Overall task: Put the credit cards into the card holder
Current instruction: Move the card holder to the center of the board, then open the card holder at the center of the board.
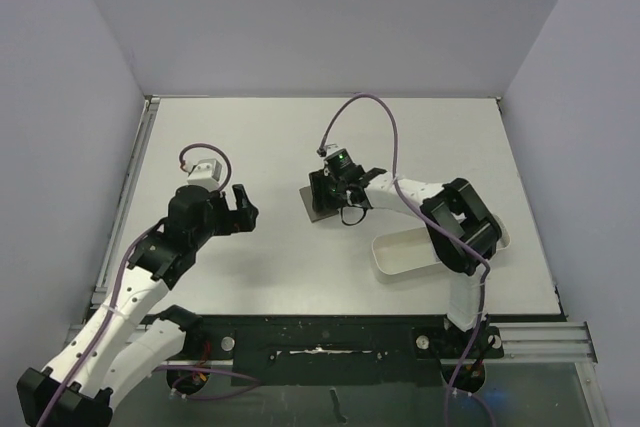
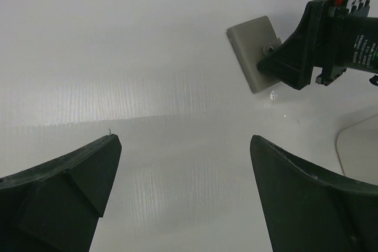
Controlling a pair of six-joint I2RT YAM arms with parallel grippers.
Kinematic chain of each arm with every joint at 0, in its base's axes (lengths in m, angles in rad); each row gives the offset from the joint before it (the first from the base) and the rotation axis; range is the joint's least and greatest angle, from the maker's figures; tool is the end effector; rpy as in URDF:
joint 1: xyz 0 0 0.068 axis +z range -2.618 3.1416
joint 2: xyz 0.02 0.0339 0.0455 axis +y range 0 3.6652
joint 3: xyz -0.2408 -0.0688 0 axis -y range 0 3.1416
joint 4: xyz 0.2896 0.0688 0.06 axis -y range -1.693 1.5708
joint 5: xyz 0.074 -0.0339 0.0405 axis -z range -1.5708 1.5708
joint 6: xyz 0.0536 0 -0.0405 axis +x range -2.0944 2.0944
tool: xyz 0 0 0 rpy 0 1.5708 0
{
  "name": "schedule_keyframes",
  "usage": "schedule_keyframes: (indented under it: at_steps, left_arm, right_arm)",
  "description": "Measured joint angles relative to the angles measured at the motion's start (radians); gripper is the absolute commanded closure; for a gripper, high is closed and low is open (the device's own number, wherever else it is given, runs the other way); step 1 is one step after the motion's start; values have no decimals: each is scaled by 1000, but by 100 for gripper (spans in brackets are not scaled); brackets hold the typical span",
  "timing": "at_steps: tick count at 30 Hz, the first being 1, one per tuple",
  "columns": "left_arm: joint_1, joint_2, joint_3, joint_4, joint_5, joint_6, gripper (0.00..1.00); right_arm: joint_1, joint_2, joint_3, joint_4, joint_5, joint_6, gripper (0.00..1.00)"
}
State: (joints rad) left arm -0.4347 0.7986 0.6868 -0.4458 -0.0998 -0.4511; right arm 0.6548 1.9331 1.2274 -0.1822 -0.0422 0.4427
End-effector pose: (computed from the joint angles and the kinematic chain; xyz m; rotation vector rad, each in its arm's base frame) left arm 0.2331 -0.1023 0.2459 -0.0773 2.1524 -0.4149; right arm 0.3517 0.2729 0.0976 -0.2869 2.5158 0.5149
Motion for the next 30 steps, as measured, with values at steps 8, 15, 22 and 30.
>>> schedule_keyframes:
  at_steps: [8, 15, 22, 30]
  left_arm:
    - [34, -111, 0, -4, -69, -5, 9]
    - [72, -166, 0, -4, -90, -11, 9]
    - [72, -169, 0, -4, -97, -12, 9]
    - [72, -169, 0, -4, -98, -13, 9]
  right_arm:
    - [69, 0, 122, -192, 183, 42, 40]
    - [124, 44, 291, -269, 315, 45, 46]
    - [131, 116, 295, -296, 348, 29, 55]
    - [131, 139, 292, -290, 350, 29, 65]
